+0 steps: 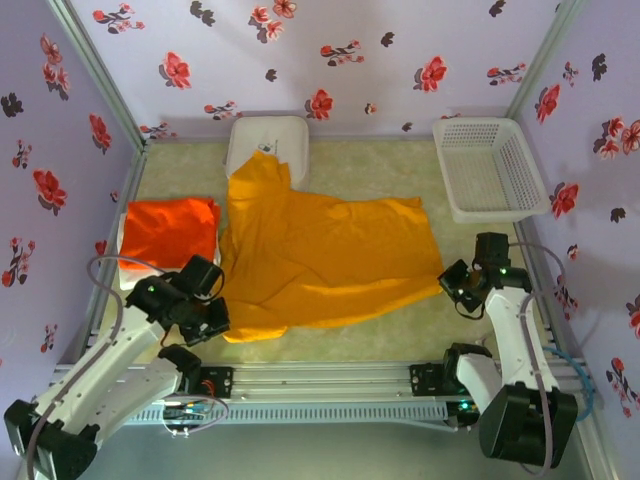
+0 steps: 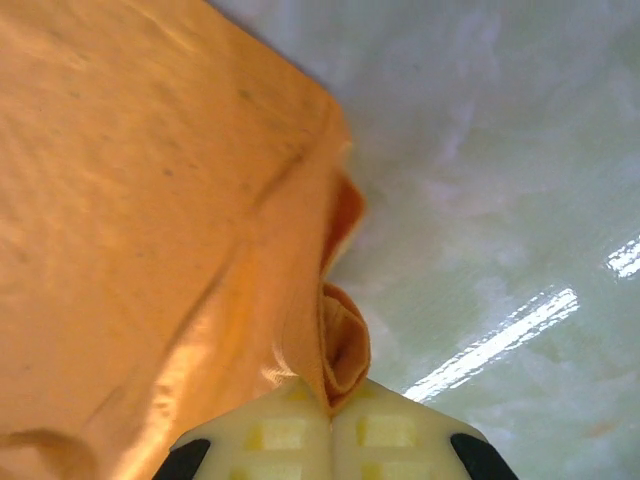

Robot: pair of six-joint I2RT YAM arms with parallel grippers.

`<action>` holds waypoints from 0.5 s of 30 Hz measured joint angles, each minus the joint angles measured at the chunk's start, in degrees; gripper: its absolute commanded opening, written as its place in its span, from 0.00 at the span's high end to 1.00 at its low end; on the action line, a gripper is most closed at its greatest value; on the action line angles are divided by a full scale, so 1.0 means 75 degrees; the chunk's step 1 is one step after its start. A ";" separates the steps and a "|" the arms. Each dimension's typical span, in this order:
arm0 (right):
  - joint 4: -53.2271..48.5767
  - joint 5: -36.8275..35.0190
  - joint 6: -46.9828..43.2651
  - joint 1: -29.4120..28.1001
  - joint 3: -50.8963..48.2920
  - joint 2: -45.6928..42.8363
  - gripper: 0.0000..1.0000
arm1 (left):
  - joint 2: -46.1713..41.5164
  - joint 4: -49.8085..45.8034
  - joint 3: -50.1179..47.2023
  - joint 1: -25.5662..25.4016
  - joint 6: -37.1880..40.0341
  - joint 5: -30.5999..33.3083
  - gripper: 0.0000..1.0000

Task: Fold and stack the t-shirts

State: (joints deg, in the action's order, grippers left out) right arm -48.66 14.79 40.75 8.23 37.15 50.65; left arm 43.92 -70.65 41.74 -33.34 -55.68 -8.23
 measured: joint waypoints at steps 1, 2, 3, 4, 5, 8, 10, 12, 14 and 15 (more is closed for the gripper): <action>-0.0044 0.0000 0.0003 0.0000 0.0047 -0.0111 1.00 | -0.0050 -0.0067 0.0067 -0.0006 -0.0017 -0.0015 1.00; -0.0102 -0.0003 0.0006 0.0000 0.0076 -0.0192 1.00 | -0.0114 -0.0143 0.0125 -0.0006 -0.0020 -0.0052 1.00; -0.0154 0.0000 0.0006 0.0000 0.0085 -0.0227 1.00 | -0.0143 -0.0207 0.0154 -0.0006 -0.0020 -0.0061 1.00; -0.0210 0.0003 0.0006 0.0000 0.0085 -0.0224 1.00 | -0.0146 -0.0248 0.0154 -0.0006 -0.0020 -0.0067 1.00; -0.0291 0.0009 0.0003 0.0000 0.0085 -0.0189 1.00 | -0.0128 -0.0300 0.0154 -0.0006 -0.0020 -0.0076 1.00; -0.0530 0.0067 -0.0003 0.0000 0.0041 -0.0026 1.00 | -0.0099 -0.0329 0.0125 -0.0006 -0.0023 -0.0087 1.00; -0.0664 0.0128 0.0003 0.0000 -0.0023 -0.0041 1.00 | -0.0087 -0.0326 0.0055 -0.0006 -0.0032 -0.0085 1.00; -0.0752 0.0271 0.0047 0.0000 -0.0119 -0.0102 1.00 | -0.0050 -0.0315 -0.0047 -0.0006 -0.0052 -0.0085 1.00; -0.0784 0.0291 0.0052 -0.0003 -0.0207 -0.0131 0.98 | 0.0009 -0.0274 -0.0128 -0.0006 -0.0070 -0.0082 1.00; -0.0781 0.0291 0.0050 -0.0006 -0.0254 -0.0114 0.98 | 0.0041 -0.0227 -0.0181 -0.0006 -0.0079 -0.0079 1.00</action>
State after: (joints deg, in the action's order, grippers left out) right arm -54.52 16.97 41.12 8.19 35.24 49.80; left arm 44.23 -72.36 40.38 -33.39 -56.27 -8.82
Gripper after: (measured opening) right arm 0.045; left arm 0.047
